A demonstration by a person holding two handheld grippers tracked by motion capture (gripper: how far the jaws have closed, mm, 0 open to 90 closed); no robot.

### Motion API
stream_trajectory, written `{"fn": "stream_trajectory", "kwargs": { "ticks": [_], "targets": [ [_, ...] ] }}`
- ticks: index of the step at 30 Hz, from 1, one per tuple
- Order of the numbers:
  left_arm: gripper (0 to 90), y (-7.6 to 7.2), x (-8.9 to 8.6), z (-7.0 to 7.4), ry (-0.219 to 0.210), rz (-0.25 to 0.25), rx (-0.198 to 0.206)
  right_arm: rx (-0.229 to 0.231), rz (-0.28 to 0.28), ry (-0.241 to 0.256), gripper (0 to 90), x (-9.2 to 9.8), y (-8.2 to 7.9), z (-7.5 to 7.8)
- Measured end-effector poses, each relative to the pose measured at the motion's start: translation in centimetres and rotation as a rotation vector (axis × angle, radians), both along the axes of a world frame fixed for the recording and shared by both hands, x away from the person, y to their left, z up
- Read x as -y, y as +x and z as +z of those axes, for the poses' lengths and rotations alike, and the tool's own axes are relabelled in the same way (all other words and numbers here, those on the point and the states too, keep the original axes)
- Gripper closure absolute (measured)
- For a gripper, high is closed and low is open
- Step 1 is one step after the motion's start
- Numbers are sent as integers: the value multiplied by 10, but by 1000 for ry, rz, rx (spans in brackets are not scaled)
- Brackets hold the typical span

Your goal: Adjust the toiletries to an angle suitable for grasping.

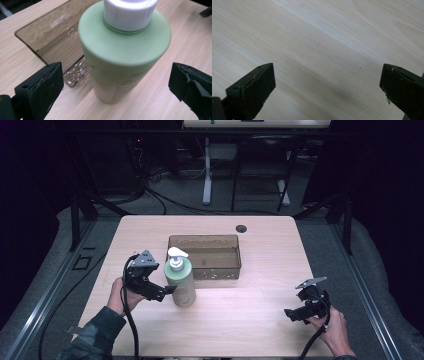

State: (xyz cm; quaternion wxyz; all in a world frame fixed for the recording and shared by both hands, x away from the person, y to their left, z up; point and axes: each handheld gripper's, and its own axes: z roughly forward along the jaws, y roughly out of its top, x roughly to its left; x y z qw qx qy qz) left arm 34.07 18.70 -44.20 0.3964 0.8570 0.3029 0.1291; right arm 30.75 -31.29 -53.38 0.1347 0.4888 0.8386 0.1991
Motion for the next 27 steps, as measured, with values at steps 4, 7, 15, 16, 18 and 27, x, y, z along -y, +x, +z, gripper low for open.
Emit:
{"fn": "stream_trajectory", "kwargs": {
  "ticks": [4, 7, 15, 16, 18, 27],
  "targets": [
    [0, 1, -4, 7, 5, -8, 6, 1, 6, 7, 0, -2, 1, 1],
    [0, 3, -7, 12, 26, -24, 13, 0, 13, 1, 0, -2, 2, 1],
    [0, 9, -5, 28, 23, -42, 7, -3, 1, 8, 0, 1, 1, 1],
    [0, 10, -4, 30, 26, -41, 9, -6, 1, 5, 0, 2, 1, 1],
    [0, 11, -3, 35, 20, -55, 5, -5, 0, 1, 0, 2, 1, 1],
    [27, 17, 7, 52, 43, -107, 6, -6, -1, 4, 0, 1, 0, 1]
  ]
}}
